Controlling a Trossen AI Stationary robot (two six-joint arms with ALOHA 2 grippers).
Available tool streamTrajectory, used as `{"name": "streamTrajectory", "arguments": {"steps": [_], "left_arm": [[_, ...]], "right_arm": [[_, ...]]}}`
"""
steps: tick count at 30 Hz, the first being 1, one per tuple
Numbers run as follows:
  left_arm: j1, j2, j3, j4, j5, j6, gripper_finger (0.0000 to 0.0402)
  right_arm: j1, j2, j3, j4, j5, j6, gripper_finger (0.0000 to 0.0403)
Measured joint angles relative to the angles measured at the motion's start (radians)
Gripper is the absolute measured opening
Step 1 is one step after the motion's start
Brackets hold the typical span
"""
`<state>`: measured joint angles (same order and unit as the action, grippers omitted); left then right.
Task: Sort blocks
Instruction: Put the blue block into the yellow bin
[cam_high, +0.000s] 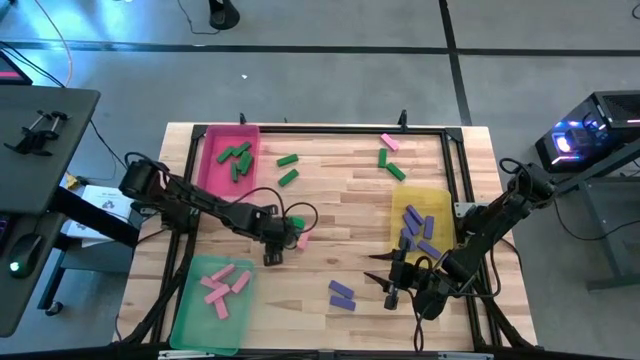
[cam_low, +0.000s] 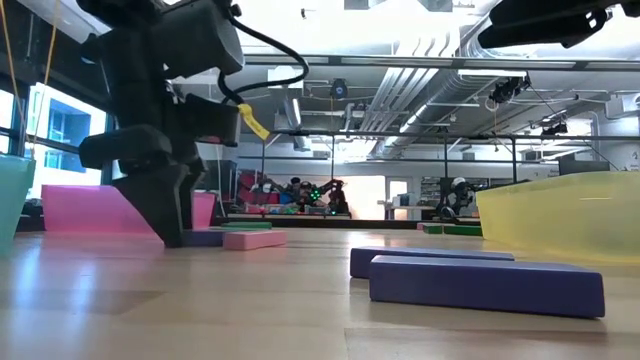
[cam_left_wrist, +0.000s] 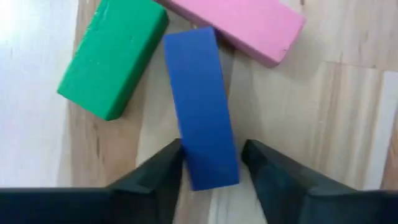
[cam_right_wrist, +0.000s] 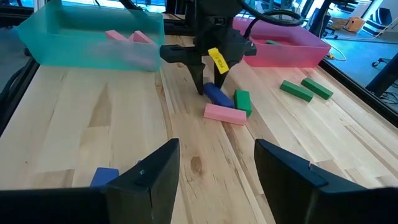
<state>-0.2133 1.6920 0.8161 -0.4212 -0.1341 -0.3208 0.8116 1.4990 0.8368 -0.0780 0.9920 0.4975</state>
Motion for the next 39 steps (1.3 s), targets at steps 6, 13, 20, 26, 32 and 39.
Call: {"name": "streamTrajectory", "arguments": {"steps": [6,13,20,26,32,39], "left_arm": [[-0.006,-0.001,0.001,-0.005,-0.048,-0.070,0.0072],[-0.093,-0.135,-0.006,-0.054,-0.164,-0.152,0.0072],[-0.224,-0.223,-0.005,0.159,-0.298,-0.141,0.0072],[-0.301,-0.193,-0.003,0.539,-0.322,0.048,0.0072],[-0.340,-0.175,-0.004,0.753,-0.355,0.174,0.0072],[-0.351,-0.172,-0.003,0.822,-0.376,0.228,0.0072]], "right_arm": [[0.000,0.000,0.000,-0.008,0.000,0.002,0.0193],[0.000,0.032,0.000,-0.016,0.000,-0.009,0.0193],[-0.051,0.166,0.000,0.115,-0.005,-0.073,0.0193],[-0.112,0.291,0.000,0.647,-0.111,-0.486,0.0193],[-0.170,0.332,0.000,1.054,-0.259,-0.693,0.0193],[-0.250,0.333,0.000,1.136,-0.417,-0.611,0.0193]]}}
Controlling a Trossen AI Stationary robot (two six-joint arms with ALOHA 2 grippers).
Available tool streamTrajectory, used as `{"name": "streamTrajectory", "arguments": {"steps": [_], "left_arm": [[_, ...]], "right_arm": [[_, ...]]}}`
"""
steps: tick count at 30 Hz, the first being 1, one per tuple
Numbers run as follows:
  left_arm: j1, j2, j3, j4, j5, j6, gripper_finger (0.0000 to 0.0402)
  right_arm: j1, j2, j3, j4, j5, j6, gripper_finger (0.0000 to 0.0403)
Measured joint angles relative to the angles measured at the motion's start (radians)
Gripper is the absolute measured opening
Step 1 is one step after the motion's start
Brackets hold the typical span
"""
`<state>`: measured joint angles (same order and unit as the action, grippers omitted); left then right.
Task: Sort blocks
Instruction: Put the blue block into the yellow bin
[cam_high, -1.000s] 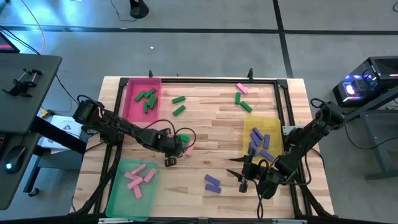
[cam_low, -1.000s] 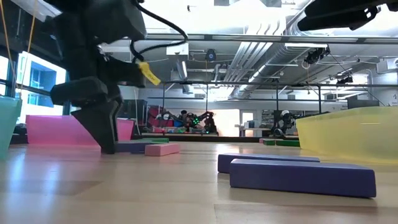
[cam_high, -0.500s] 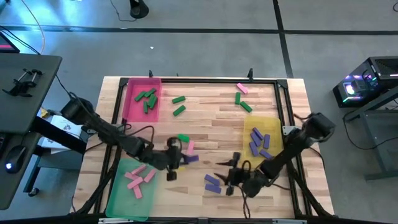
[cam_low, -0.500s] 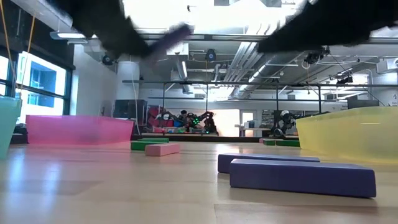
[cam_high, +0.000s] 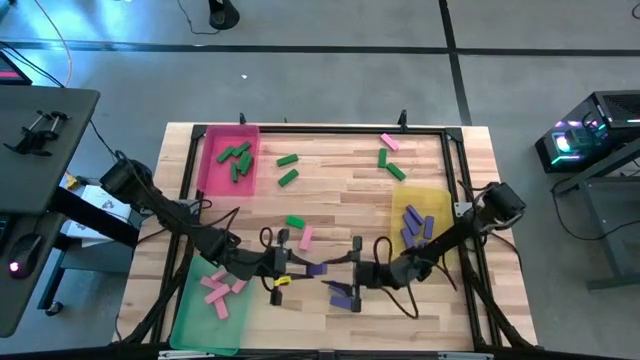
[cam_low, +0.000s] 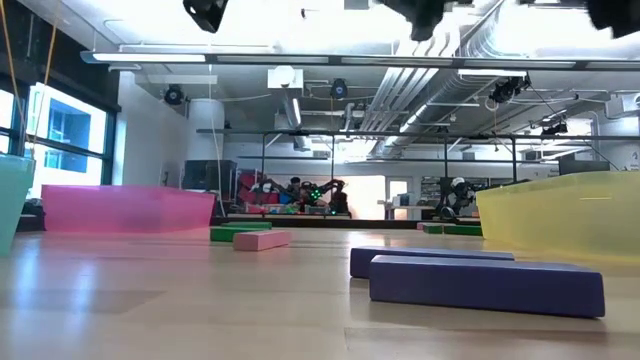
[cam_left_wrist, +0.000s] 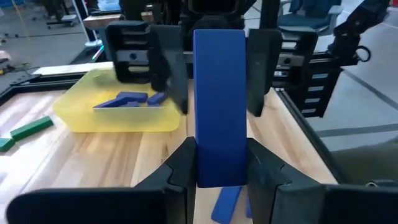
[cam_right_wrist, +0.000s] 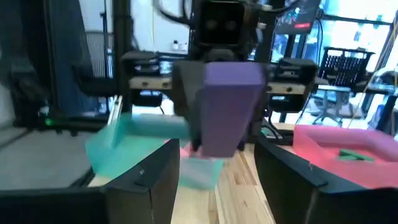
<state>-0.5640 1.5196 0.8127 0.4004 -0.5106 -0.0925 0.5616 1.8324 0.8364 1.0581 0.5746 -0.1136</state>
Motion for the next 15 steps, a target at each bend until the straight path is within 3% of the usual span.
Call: {"name": "streamTrajectory", "arguments": {"steps": [11,15], "left_arm": [[0.001,0.006,0.001,0.018,-0.025,0.026,0.0072],[0.002,0.006,0.001,0.020,-0.026,0.026,0.0072]], "right_arm": [[-0.063,0.000,0.000,0.102,-0.134,0.037,0.0191],[-0.069,0.000,0.000,0.106,-0.160,0.062,0.0157]]}}
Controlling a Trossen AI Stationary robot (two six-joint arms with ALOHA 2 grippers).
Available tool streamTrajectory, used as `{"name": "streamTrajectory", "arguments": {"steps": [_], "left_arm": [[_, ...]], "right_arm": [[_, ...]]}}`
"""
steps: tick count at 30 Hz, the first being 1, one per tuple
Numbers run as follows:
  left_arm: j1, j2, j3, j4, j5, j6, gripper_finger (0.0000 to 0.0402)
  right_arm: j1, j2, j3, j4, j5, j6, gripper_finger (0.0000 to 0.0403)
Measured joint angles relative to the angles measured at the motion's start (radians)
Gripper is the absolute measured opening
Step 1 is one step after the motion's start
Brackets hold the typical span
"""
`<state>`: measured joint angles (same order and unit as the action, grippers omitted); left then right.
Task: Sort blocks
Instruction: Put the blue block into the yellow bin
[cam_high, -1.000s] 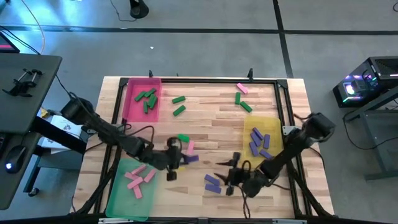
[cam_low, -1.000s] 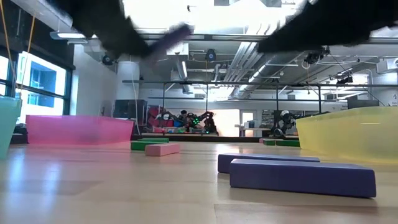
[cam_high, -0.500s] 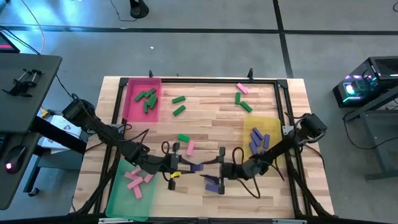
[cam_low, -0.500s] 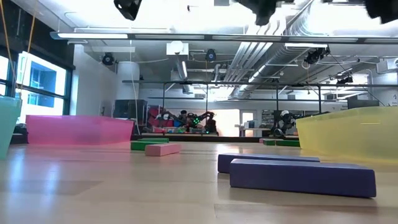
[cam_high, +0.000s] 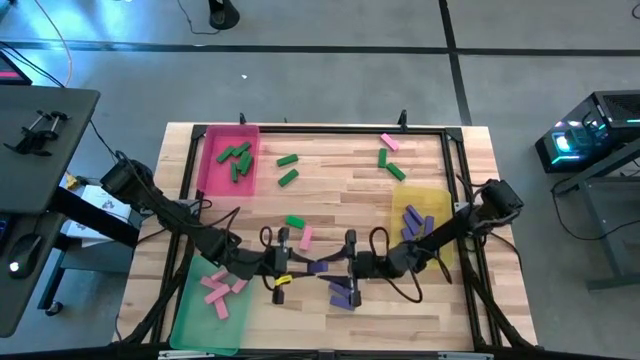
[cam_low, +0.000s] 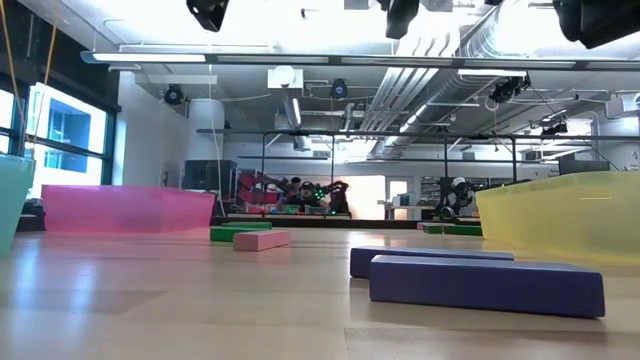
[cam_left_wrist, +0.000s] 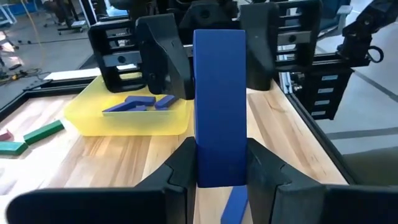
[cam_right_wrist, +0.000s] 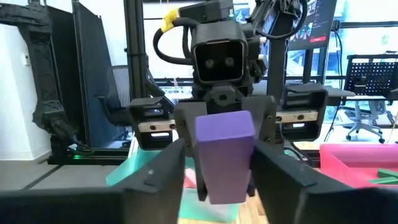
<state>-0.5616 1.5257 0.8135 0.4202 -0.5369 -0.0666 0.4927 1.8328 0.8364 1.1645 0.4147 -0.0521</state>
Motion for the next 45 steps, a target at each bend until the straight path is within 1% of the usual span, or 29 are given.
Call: {"name": "streamTrajectory", "arguments": {"steps": [3,5,8,10,12,15,17,19,21,23,25,27,29,31,34,36,38,39,42,45], "left_arm": [[0.006,0.000,0.000,-0.004,0.001,-0.024,0.0072],[0.009,0.000,0.000,-0.006,0.006,-0.034,0.0087],[0.010,0.008,0.000,-0.005,0.008,-0.028,0.0131],[0.012,0.019,0.000,-0.004,0.030,-0.032,0.0158],[0.012,0.031,0.000,-0.001,0.036,-0.062,0.0176],[0.013,0.062,0.001,-0.005,0.036,-0.109,0.0187],[0.014,0.090,0.000,-0.007,0.022,-0.133,0.0189],[0.017,0.117,0.000,0.008,0.008,-0.158,0.0190],[0.024,0.151,0.000,0.026,0.002,-0.179,0.0191],[0.032,0.183,0.000,0.056,0.002,-0.192,0.0191],[0.040,0.214,0.000,0.109,0.001,-0.193,0.0192],[0.050,0.244,0.000,0.161,0.001,-0.193,0.0192],[0.060,0.269,0.000,0.210,0.002,-0.193,0.0192],[0.069,0.286,0.000,0.247,0.002,-0.193,0.0192],[0.078,0.295,0.000,0.265,0.003,-0.193,0.0193],[0.079,0.295,0.001,0.265,0.008,-0.193,0.0193],[0.078,0.294,0.001,0.266,0.011,-0.192,0.0193],[0.078,0.294,0.001,0.267,0.011,-0.191,0.0193],[0.078,0.294,0.001,0.269,0.012,-0.185,0.0193],[0.078,0.294,0.001,0.267,0.012,-0.185,0.0193]], "right_arm": [[-0.001,0.000,0.000,-0.006,-0.001,0.000,0.0111],[-0.002,0.000,0.000,-0.010,0.004,-0.001,0.0080],[0.003,-0.003,0.000,-0.035,0.005,0.000,0.0074],[0.020,-0.015,0.000,-0.082,0.027,-0.001,0.0074],[0.051,-0.043,0.000,-0.168,0.107,-0.013,0.0074],[0.107,-0.126,0.000,-0.376,0.293,0.000,0.0074],[0.146,-0.201,0.000,-0.583,0.399,0.080,0.0074],[0.174,-0.282,0.000,-0.842,0.465,0.243,0.0074],[0.192,-0.370,0.000,-1.141,0.476,0.476,0.0074],[0.194,-0.447,0.001,-1.449,0.458,0.735,0.0074],[0.186,-0.497,0.001,-1.743,0.404,0.999,0.0074],[0.170,-0.528,0.000,-2.002,0.337,1.226,0.0074],[0.149,-0.535,0.000,-2.207,0.269,1.411,0.0074],[0.127,-0.529,-0.003,-2.340,0.187,1.516,0.0074],[0.081,-0.527,-0.046,-2.363,0.055,1.541,0.0074],[0.044,-0.527,-0.095,-2.325,-0.048,1.534,0.0076],[0.013,-0.527,-0.152,-2.273,-0.119,1.513,0.0079],[0.000,-0.526,-0.181,-2.249,-0.134,1.504,0.0079],[-0.025,-0.527,-0.247,-2.202,-0.134,1.486,0.0081],[-0.034,-0.526,-0.266,-2.170,-0.134,1.460,0.0087]]}}
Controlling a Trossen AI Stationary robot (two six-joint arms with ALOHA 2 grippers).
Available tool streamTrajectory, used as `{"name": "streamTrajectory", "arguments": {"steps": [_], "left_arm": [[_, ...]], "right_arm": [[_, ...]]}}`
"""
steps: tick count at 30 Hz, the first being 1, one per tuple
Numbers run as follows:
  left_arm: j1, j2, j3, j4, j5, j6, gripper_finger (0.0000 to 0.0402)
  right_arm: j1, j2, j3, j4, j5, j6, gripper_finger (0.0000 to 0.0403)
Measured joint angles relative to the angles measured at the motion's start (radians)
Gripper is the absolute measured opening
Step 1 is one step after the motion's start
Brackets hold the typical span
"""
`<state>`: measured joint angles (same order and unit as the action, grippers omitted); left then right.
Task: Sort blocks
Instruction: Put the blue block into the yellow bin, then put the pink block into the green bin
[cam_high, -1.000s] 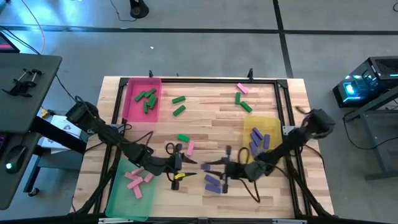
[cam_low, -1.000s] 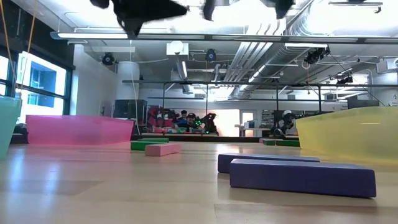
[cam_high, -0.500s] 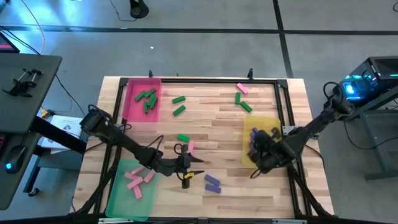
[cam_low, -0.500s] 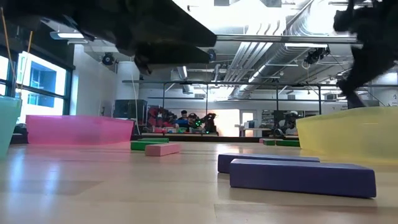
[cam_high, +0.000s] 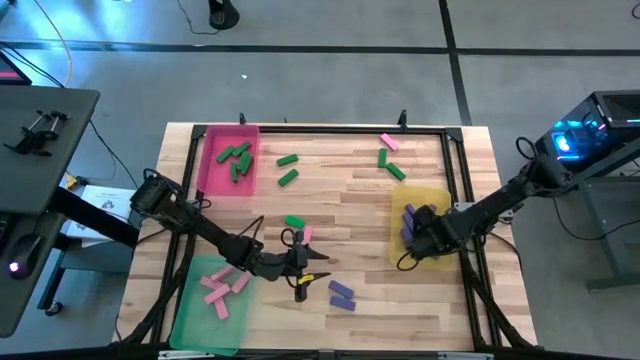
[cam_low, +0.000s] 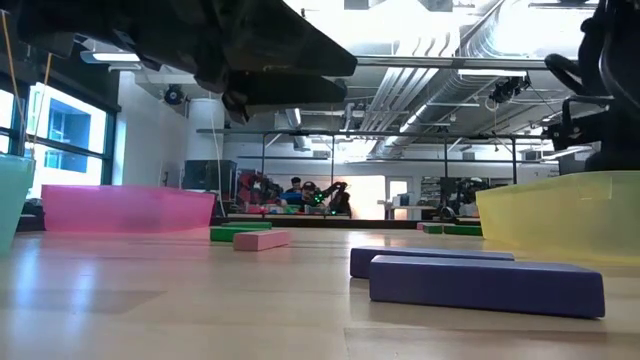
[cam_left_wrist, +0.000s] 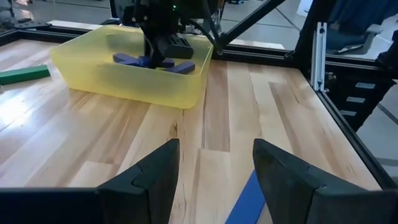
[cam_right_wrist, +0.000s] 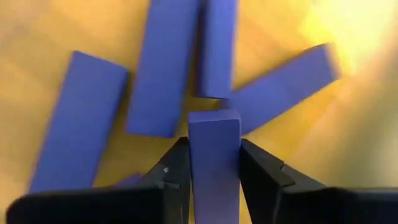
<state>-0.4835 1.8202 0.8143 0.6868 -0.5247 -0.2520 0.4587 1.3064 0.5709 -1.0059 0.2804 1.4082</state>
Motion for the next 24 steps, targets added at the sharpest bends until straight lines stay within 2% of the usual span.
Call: {"name": "streamTrajectory", "arguments": {"steps": [3,9,13,16,19,21,24], "left_arm": [[0.000,0.000,0.000,0.000,0.000,0.000,0.0193],[0.000,0.000,0.000,-0.002,0.001,0.000,0.0193],[0.000,0.000,0.000,-0.001,0.000,-0.007,0.0193],[0.000,0.000,0.000,-0.001,-0.016,-0.008,0.0193],[0.000,0.000,0.000,-0.003,-0.030,-0.009,0.0193],[-0.002,0.000,0.000,-0.022,-0.079,-0.027,0.0193],[-0.004,-0.007,0.000,-0.094,-0.197,-0.159,0.0193]], "right_arm": [[-0.001,0.000,0.006,0.007,0.001,-0.042,0.0108],[-0.001,-0.012,0.037,-0.051,0.037,-0.105,0.0180],[0.001,-0.043,0.092,-0.111,0.086,-0.105,0.0199],[0.011,-0.065,0.150,-0.194,0.168,-0.077,0.0199],[0.046,-0.085,0.209,-0.199,0.306,-0.066,0.0199],[0.083,-0.086,0.241,-0.159,0.411,-0.078,0.0199],[0.154,-0.086,0.262,0.027,0.581,-0.168,0.0199]]}}
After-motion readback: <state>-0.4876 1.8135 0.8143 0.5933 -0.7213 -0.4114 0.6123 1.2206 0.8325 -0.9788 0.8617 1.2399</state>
